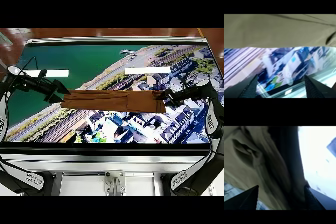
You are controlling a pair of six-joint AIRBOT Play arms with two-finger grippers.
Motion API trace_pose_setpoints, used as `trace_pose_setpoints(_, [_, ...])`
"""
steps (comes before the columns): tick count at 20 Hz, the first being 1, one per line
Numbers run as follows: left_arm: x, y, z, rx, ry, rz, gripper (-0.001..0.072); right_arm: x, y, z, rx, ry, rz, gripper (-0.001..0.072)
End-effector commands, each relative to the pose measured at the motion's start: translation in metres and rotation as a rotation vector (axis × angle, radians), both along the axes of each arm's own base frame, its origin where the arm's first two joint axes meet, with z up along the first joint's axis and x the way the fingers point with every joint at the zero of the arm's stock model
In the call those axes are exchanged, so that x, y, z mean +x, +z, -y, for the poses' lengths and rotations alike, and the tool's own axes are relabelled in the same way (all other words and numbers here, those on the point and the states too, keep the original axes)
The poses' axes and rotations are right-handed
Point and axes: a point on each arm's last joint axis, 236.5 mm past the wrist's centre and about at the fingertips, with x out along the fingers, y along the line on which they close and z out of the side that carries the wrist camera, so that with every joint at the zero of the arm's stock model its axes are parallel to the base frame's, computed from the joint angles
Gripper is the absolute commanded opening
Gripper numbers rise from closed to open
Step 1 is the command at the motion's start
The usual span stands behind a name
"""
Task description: Fold the shirts.
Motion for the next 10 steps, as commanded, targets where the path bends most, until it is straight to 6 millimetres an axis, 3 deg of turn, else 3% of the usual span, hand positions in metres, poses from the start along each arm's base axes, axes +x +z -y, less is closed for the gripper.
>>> trace_pose_setpoints(1, [0.011, 0.021, 0.048, -0.061, -0.037, 0.099, 0.0704, 0.010, -0.022, -0.019, -0.004, -0.029, -0.019, 0.0686])
trace_pose_setpoints(2, [0.017, 0.026, 0.061, -0.082, -0.031, 0.126, 0.0704, 0.012, -0.022, -0.025, -0.012, -0.008, -0.002, 0.0505])
trace_pose_setpoints(4, [0.030, 0.032, 0.085, -0.101, -0.035, 0.212, 0.0704, 0.008, -0.013, -0.031, -0.006, 0.032, 0.009, 0.0077])
trace_pose_setpoints(5, [0.036, 0.033, 0.095, -0.096, -0.031, 0.245, 0.0703, 0.006, -0.004, -0.031, -0.003, 0.049, 0.019, 0.0080])
trace_pose_setpoints(6, [0.040, 0.032, 0.106, -0.090, -0.027, 0.269, 0.0649, 0.003, 0.009, -0.029, -0.002, 0.070, 0.038, 0.0079])
trace_pose_setpoints(9, [0.051, 0.030, 0.152, -0.074, -0.027, 0.354, 0.0235, -0.002, 0.061, -0.019, -0.008, 0.083, 0.100, 0.0079])
trace_pose_setpoints(10, [0.052, 0.028, 0.171, -0.067, -0.045, 0.394, 0.0126, -0.006, 0.082, -0.017, -0.014, 0.089, 0.126, 0.0078])
